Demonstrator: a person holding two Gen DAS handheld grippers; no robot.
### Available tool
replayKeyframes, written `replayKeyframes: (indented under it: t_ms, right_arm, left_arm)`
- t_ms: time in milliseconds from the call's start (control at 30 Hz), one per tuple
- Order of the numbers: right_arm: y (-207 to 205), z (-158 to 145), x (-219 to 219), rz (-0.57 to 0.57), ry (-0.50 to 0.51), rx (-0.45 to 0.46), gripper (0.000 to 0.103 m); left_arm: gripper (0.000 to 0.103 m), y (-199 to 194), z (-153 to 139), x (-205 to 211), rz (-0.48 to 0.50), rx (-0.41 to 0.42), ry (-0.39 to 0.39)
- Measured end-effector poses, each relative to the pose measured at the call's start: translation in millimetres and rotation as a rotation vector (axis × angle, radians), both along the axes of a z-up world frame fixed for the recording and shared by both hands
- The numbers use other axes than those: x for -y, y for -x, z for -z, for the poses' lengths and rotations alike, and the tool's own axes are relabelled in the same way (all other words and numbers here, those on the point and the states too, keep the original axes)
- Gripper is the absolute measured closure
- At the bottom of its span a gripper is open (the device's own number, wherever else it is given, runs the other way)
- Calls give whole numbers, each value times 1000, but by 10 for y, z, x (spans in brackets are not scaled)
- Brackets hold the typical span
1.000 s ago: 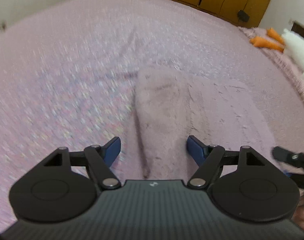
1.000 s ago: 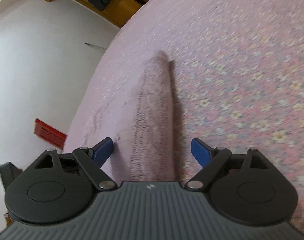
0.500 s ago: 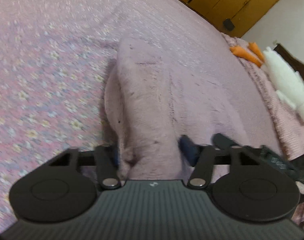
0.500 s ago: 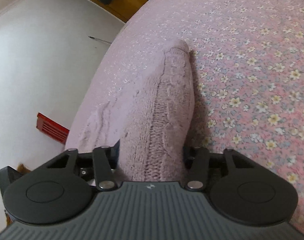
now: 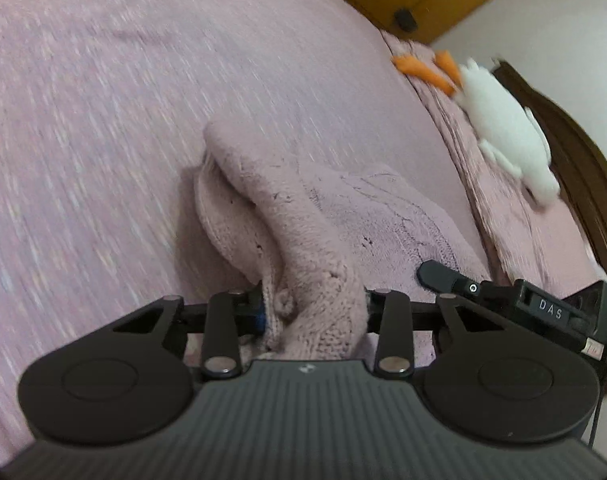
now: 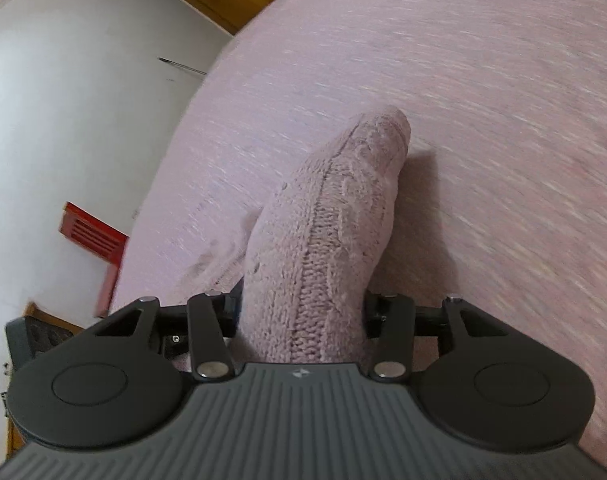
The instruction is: Fold small clothes
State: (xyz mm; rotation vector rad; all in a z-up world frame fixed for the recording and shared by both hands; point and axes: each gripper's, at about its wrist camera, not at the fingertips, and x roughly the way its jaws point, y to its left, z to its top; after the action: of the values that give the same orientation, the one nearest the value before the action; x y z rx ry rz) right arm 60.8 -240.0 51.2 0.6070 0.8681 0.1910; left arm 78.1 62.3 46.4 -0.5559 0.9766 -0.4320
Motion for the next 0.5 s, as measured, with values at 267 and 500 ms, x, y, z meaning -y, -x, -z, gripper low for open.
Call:
replayKeyframes:
  t_ms: [267,500]
  right_arm:
    - [230,528,44,-3,104,-1,39]
    - [537,419,62,11,128,36,38]
  left_arm:
    - [56,396,235,415,69,13,-188]
    - [43,567,285,327,38,35,-219]
